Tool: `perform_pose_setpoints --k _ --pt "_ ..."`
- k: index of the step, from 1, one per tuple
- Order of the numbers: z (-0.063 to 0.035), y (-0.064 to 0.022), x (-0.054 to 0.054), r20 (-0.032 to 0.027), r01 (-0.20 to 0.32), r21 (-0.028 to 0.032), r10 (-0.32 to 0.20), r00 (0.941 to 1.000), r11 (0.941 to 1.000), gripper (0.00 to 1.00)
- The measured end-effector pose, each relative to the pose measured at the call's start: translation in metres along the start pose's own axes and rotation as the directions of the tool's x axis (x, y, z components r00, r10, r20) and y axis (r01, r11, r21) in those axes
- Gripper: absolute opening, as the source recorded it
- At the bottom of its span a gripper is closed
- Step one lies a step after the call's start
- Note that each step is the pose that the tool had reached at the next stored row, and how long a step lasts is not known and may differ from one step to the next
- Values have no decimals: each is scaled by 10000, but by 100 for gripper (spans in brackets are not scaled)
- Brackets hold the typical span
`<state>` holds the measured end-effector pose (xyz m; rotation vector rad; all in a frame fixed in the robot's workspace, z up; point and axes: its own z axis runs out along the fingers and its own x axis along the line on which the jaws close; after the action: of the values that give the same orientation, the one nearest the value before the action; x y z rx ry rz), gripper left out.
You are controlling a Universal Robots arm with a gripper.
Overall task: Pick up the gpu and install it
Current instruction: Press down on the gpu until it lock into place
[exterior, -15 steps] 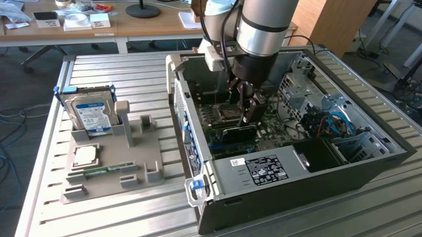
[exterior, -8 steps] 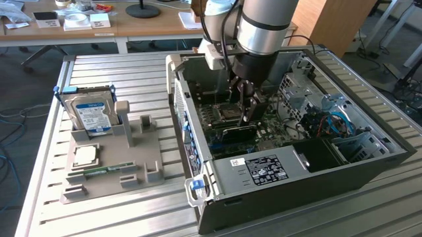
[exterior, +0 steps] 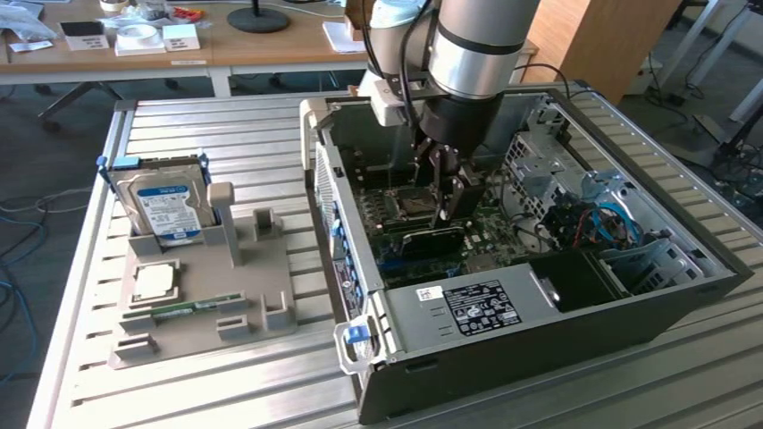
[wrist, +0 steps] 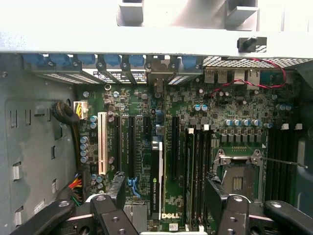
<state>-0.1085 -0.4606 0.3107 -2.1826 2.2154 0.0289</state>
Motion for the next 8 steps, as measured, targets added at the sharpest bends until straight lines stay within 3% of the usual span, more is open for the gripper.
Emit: perform_pose_setpoints --k 7,8 --pt "0 0 0 0 0 1 0 10000 10000 73" --pt "0 0 0 0 0 0 0 10000 10000 67"
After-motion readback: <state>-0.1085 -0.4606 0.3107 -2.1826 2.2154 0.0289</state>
